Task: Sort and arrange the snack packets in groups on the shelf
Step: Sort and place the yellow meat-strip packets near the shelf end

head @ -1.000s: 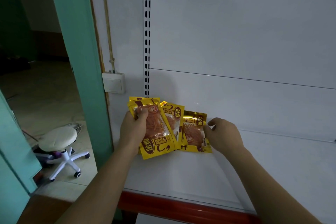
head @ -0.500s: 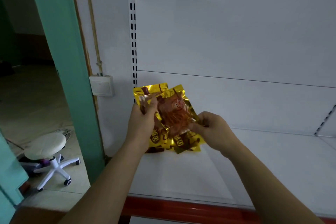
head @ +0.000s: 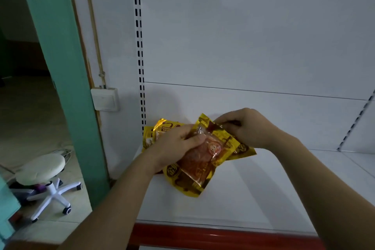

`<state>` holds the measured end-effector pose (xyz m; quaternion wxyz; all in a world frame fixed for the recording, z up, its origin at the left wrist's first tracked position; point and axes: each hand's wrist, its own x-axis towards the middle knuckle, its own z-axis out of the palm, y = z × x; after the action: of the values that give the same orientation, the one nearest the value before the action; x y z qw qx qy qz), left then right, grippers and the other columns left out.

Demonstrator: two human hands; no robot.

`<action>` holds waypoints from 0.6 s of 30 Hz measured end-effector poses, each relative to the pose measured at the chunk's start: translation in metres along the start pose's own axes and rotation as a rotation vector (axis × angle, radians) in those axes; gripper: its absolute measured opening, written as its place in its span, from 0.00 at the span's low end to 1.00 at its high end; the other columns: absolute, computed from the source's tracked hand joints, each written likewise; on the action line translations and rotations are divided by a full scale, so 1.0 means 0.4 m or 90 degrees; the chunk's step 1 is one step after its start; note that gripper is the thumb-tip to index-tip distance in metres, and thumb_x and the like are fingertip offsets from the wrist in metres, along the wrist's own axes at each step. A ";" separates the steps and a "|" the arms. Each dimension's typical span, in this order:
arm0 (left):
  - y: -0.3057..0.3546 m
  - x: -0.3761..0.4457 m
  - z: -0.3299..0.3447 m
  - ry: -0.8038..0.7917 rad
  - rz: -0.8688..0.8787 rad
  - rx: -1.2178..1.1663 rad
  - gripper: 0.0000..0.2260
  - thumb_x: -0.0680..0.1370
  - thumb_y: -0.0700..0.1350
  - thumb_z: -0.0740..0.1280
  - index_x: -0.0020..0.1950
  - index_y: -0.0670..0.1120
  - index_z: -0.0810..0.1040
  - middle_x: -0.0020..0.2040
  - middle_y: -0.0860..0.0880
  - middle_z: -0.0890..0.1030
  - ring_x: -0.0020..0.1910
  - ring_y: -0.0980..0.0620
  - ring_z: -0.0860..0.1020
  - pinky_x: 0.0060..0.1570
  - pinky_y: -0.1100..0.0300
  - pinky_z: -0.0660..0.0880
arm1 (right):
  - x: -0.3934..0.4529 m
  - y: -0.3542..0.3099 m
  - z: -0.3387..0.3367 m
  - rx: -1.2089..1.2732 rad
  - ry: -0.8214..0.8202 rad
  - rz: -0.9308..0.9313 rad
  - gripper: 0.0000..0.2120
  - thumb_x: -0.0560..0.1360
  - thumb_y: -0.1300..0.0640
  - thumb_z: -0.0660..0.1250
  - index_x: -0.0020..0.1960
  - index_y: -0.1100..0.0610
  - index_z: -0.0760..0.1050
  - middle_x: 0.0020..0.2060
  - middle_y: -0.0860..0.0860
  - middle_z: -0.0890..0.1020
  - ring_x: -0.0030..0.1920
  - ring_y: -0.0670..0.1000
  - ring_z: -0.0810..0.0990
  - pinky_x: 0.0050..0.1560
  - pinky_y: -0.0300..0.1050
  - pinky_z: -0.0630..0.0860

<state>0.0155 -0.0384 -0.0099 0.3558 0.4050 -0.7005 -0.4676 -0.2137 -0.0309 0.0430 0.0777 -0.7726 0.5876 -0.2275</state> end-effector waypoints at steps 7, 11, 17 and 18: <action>0.000 0.007 0.017 0.064 0.036 0.169 0.17 0.82 0.56 0.67 0.35 0.51 0.78 0.31 0.59 0.80 0.32 0.64 0.77 0.34 0.67 0.70 | -0.015 0.020 0.046 0.275 0.248 0.055 0.13 0.75 0.53 0.74 0.57 0.43 0.79 0.44 0.42 0.85 0.46 0.42 0.82 0.47 0.40 0.78; -0.016 0.026 0.009 0.249 -0.001 -0.002 0.20 0.81 0.56 0.68 0.46 0.38 0.83 0.46 0.39 0.85 0.46 0.40 0.83 0.48 0.49 0.78 | -0.037 0.040 0.099 0.584 0.157 0.216 0.25 0.73 0.46 0.74 0.66 0.53 0.73 0.47 0.52 0.86 0.48 0.53 0.86 0.51 0.54 0.83; -0.037 0.040 0.012 0.229 -0.086 -0.129 0.12 0.80 0.56 0.71 0.48 0.49 0.87 0.48 0.48 0.88 0.51 0.45 0.86 0.60 0.40 0.80 | -0.004 0.010 0.176 0.540 0.083 0.292 0.12 0.79 0.55 0.70 0.43 0.64 0.81 0.35 0.55 0.83 0.34 0.49 0.82 0.36 0.43 0.81; -0.039 0.039 0.001 0.253 -0.091 -0.156 0.10 0.81 0.54 0.70 0.48 0.50 0.87 0.48 0.48 0.88 0.51 0.46 0.86 0.59 0.41 0.81 | 0.004 0.014 0.172 0.521 0.098 0.313 0.13 0.78 0.55 0.70 0.43 0.65 0.80 0.35 0.56 0.82 0.33 0.50 0.81 0.33 0.41 0.80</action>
<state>0.0123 -0.0561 -0.0230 0.4992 0.4913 -0.5246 -0.4840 -0.1877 -0.0440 -0.0195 0.3829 -0.4976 0.6193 -0.4714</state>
